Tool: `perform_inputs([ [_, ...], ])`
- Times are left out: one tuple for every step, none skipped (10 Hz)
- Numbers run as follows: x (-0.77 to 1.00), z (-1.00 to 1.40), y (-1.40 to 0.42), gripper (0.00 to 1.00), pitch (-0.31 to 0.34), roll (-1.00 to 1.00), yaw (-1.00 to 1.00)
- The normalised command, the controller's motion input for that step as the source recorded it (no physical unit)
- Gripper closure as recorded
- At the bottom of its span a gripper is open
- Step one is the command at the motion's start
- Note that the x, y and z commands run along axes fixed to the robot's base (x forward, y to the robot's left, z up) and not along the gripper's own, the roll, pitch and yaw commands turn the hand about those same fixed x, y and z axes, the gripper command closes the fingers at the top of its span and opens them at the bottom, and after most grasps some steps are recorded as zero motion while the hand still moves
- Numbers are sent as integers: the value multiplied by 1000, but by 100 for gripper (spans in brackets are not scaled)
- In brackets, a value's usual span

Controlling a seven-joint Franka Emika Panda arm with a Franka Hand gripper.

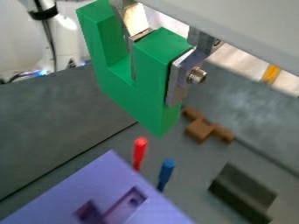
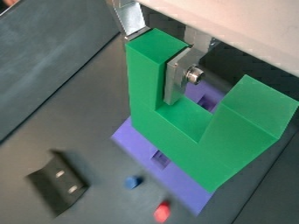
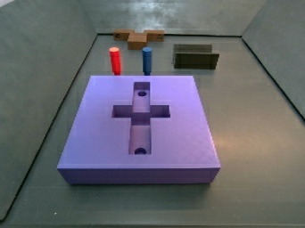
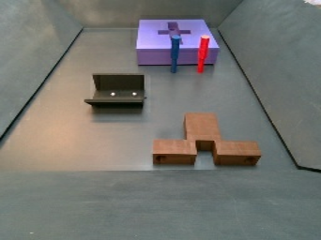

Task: Pick up the green object. Move up. Place the green object on the fixture. Regrasp the green object. Move to above the board. Insert the green object.
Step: Move to above the board, then insert the green object.

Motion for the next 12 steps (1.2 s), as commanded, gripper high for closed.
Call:
perform_inputs([
  [-107,3,-47,100,-167,-1000,3],
  [-83,4,-3,100,-134,-714,-1],
  [-68,2,6,100,-106,-495,-7],
  [-37,-6,0,100,-60,-286,-8],
  [0,-157,0,100,-66,-170,-49],
  [0,-277,0,100,-127,-177,0],
  [60,-457,-26,100,-131,-166,0],
  [129,-614,-186,100,-274,-139,-46],
  [211,-640,-123,100,-284,-123,-6],
  [306,-783,-77,100,-217,-91,0],
  [274,-906,-46,100,-176,-30,0],
  [200,-911,-69,100,-160,-1,143],
])
